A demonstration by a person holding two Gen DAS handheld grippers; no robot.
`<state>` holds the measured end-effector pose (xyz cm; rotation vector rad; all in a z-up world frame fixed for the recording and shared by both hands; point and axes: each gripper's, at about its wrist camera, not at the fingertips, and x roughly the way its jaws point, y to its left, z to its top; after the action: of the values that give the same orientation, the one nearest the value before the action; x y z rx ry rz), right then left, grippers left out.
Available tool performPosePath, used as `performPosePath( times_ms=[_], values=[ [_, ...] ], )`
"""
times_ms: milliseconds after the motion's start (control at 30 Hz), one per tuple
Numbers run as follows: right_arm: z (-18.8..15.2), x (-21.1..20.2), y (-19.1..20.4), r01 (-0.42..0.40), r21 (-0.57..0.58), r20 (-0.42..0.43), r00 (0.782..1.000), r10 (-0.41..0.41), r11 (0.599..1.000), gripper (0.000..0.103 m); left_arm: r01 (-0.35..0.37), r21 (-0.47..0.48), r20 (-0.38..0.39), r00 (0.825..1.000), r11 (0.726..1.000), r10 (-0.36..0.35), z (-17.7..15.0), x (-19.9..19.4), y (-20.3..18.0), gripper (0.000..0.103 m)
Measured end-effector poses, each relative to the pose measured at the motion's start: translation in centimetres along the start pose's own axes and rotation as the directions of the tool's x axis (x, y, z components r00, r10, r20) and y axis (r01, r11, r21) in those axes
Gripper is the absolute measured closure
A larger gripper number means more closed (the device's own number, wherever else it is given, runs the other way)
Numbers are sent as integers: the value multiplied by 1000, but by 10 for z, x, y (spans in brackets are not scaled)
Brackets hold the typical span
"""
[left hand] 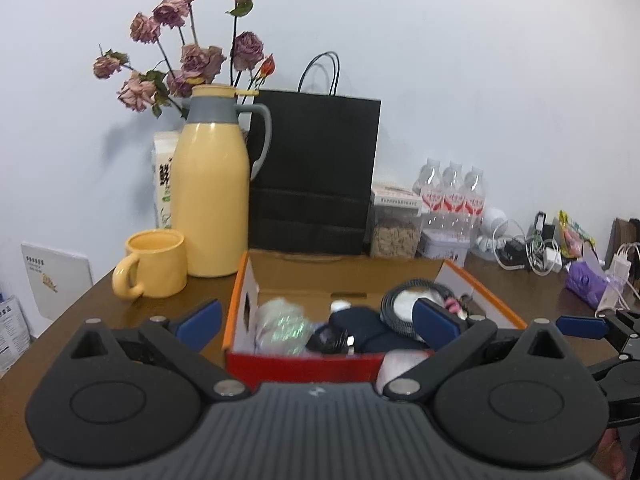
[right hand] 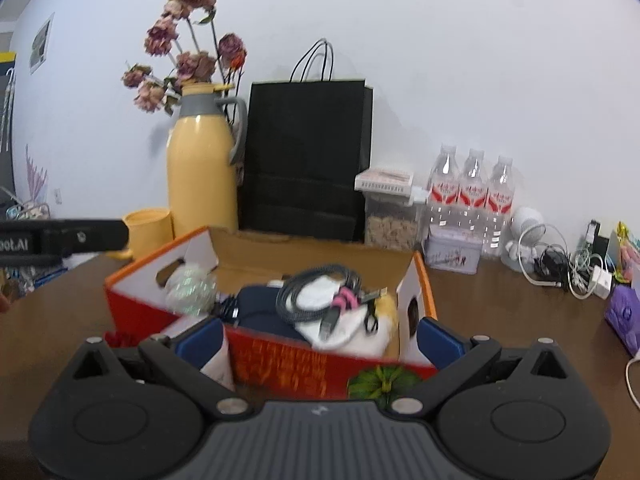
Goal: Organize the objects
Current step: 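Withdraw both tools from the box back over the table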
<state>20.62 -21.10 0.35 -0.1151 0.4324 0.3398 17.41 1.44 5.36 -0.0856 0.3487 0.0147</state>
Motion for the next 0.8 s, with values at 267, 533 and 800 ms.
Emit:
performPosePath(
  times_ms=[267,533,800],
  values=[
    [-34,-17,6,-24,-17,-82,996,22,1000,0,-14,16,-90,996,1000,15,-28,-16,6,0],
    [-67,-35,6,-47,-28,-161,986,42,999,0,-16,9,-164,986,1000,17,-56,-31,15,0],
    [-85,-33,12,-101,-10,-215,972,97,995,0,-24,-1,-190,981,1000,24,-63,-31,18,0]
  ],
)
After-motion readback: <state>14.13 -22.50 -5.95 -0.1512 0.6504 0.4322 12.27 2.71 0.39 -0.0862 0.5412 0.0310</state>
